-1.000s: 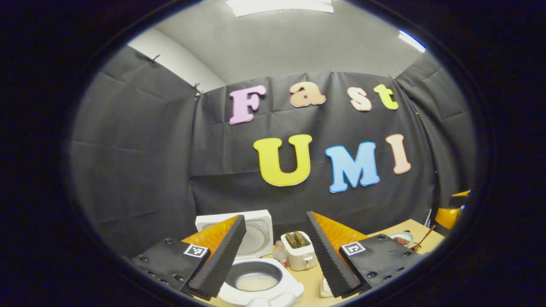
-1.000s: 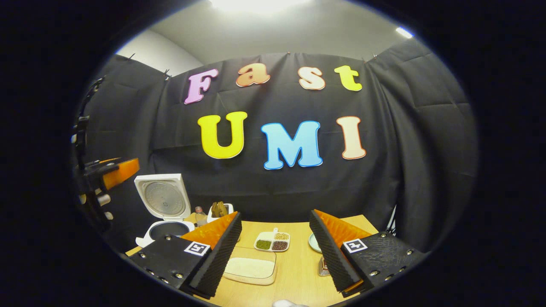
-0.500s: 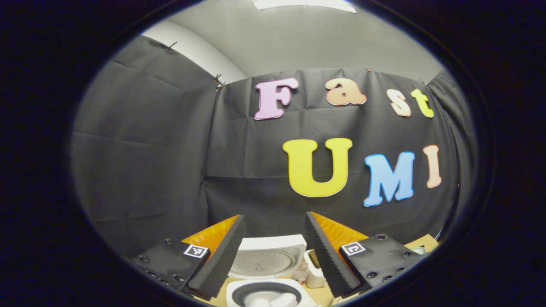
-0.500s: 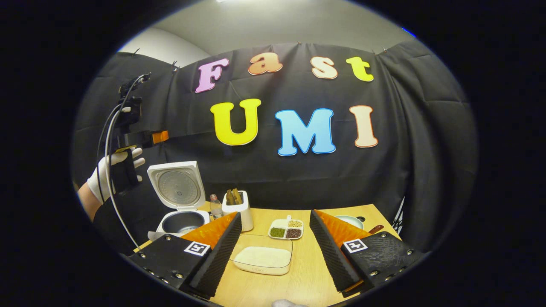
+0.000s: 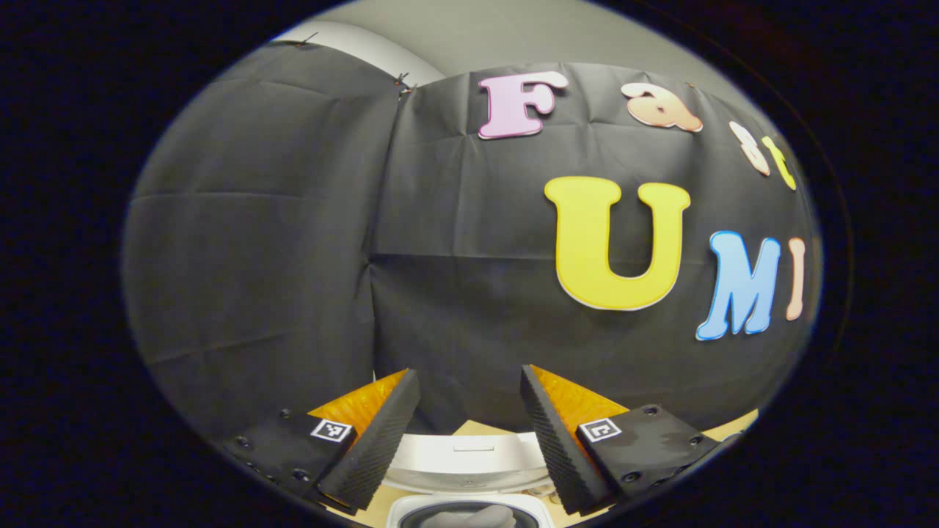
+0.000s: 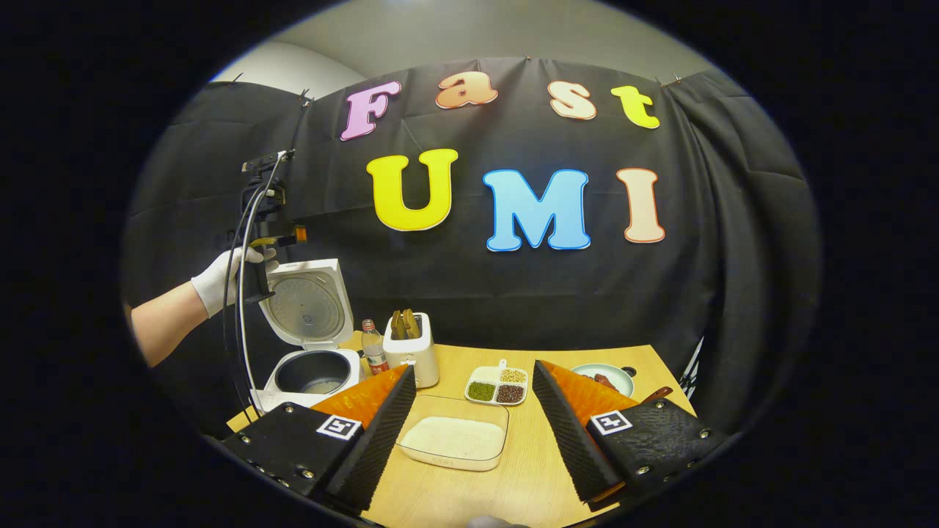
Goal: Close the left gripper, press the button to open the rice cooker; take a wooden spoon from the chopstick holder with the right hand, scoop a spoonful of rice and pour it into the rice cooker, then put the wooden spoon back into the chopstick holder.
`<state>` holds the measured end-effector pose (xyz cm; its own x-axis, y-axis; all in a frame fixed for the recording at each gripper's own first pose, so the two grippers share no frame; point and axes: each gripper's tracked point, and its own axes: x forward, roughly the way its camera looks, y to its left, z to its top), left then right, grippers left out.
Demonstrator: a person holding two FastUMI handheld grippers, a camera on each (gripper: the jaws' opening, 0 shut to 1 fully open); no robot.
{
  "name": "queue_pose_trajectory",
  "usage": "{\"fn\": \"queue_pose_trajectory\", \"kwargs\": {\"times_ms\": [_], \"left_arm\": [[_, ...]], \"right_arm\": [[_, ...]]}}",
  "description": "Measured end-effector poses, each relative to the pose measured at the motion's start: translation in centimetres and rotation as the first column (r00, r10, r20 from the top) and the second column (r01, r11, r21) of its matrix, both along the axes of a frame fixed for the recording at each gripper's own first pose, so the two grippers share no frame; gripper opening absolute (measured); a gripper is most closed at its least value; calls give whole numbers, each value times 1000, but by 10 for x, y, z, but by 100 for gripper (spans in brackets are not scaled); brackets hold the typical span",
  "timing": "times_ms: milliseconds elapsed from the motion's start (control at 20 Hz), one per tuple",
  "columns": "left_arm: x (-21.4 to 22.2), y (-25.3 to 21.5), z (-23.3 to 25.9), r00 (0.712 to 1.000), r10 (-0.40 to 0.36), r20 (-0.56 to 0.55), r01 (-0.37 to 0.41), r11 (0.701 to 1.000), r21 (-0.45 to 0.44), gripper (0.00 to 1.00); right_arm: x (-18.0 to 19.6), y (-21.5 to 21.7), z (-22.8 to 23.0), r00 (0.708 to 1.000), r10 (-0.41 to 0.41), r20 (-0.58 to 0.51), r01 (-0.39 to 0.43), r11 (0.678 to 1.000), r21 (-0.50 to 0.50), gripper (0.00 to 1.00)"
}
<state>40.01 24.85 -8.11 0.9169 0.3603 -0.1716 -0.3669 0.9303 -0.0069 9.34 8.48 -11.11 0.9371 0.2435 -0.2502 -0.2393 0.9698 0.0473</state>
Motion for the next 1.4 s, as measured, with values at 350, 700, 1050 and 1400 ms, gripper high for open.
{"fn": "queue_pose_trajectory", "kwargs": {"times_ms": [350, 700, 1050, 1400], "left_arm": [[20, 2, -40, 989, -24, -146, 20, 999, -26, 95], [2, -10, -43, 978, -52, -202, 39, 997, -64, 96], [-77, -49, -75, 956, -95, -277, 63, 991, -122, 96], [-137, -80, -146, 894, -157, -419, 72, 975, -210, 94]], "right_arm": [[5, 4, -11, 999, 4, -44, -2, 999, 39, 98], [6, 3, -11, 999, 11, -48, -8, 998, 63, 98], [-3, -5, -16, 998, 4, -58, 0, 998, 70, 98], [-18, -11, -15, 998, 1, -56, 4, 996, 87, 98]]}}
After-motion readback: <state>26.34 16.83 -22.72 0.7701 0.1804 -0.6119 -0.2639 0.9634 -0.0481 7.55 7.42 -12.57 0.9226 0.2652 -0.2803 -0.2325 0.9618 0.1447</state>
